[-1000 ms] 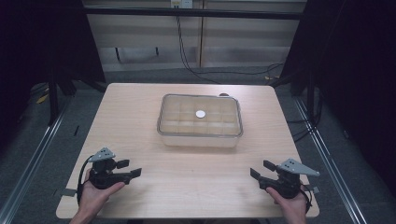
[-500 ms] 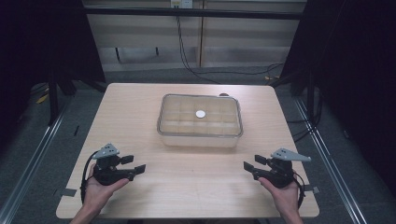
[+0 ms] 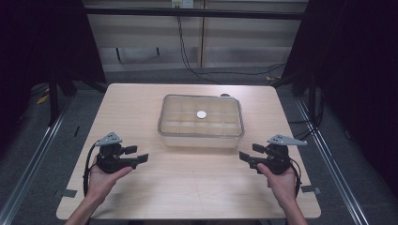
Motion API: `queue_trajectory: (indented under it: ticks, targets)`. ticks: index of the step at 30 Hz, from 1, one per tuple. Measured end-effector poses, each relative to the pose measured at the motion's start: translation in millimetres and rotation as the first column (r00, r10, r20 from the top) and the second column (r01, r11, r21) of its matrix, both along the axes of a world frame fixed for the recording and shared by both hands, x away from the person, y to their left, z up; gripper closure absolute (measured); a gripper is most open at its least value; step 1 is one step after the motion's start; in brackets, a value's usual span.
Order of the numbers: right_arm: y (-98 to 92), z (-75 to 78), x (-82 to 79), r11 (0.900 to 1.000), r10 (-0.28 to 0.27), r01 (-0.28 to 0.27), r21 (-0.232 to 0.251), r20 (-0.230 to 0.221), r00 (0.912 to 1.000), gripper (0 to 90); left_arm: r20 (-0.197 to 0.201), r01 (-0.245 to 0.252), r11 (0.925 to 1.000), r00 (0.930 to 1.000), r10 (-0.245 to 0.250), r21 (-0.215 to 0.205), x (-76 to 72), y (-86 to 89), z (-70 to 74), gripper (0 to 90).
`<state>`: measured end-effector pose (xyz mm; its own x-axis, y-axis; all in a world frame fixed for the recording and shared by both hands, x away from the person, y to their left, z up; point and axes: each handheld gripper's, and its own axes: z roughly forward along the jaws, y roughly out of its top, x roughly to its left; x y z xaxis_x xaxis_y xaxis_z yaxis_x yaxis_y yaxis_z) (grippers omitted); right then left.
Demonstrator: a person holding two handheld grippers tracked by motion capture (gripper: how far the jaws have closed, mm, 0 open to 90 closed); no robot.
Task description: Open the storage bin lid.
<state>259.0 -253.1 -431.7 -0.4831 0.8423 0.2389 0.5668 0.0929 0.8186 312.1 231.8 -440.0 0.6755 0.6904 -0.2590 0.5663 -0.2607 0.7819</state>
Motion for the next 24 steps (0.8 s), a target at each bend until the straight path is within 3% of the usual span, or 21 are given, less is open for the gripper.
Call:
queue_trajectory:
  ticks: [1, 2, 4, 9, 12, 13, 16, 17, 22, 24]
  targets:
    - [0.9, 0.7, 3.1, 1.0, 0.002, -0.002, -0.015, -0.001, 1.0, 30.4, -0.004, 0.005, 1.0, 1.0, -0.005, -0.003, 2.2, -1.2, 0.7, 32.6]
    - [2.0, -0.2, 8.2, 1.0, 0.006, -0.006, -0.005, -0.009, 0.9999, 30.5, 0.014, 0.003, 0.9999, 0.9999, -0.003, 0.016, 5.7, -3.6, 2.5, 32.5]
    - [2.8, -1.2, 10.2, 1.0, 0.008, -0.008, 0.002, -0.011, 0.9999, 30.5, 0.012, -0.005, 0.9996, 0.9999, 0.005, 0.029, 7.6, -6.8, 3.3, 33.7]
    - [9.1, -3.7, 19.4, 0.999, 0.023, -0.024, -0.032, -0.018, 0.9996, 30.4, 0.025, 0.006, 0.9974, 0.9997, -0.008, 0.071, 11.9, -15.8, 4.9, 31.2]
    - [8.2, 1.0, 24.5, 0.999, 0.038, -0.038, -0.023, -0.031, 0.9988, 29.9, 0.022, 0.002, 0.9976, 0.9998, -0.003, 0.069, 15.2, -16.3, 5.6, 29.7]
    - [6.8, 5.8, 27.1, 0.999, 0.031, -0.032, -0.036, -0.016, 0.9994, 29.5, 0.015, 0.008, 0.9966, 0.9999, -0.009, 0.083, 17.1, -16.5, 7.0, 29.2]
    - [5.4, 10.4, 29.9, 0.999, 0.025, -0.026, -0.046, -0.016, 0.9996, 29.4, 0.019, 0.012, 0.9976, 0.9997, -0.013, 0.068, 20.4, -17.0, 10.4, 29.1]
    - [3.6, 13.6, 33.3, 0.999, 0.022, -0.023, -0.048, -0.01, 0.9997, 29.5, 0.018, 0.017, 0.9989, 0.9997, -0.018, 0.043, 23.7, -17.9, 13.1, 28.9]
    - [-1.3, 17.2, 41.6, 0.998, 0.013, -0.015, -0.057, -0.022, 0.9997, 29.2, 0.03, 0.052, 0.9963, 0.9981, -0.054, 0.069, 31.1, -23.7, 19.0, 24.4]
    - [-4.1, 19.4, 51.0, 0.997, 0.016, -0.02, -0.076, -0.057, 0.9983, 22.9, 0.045, 0.037, 0.9922, 0.9981, -0.042, 0.119, 37.3, -27.7, 22.8, 28.6]
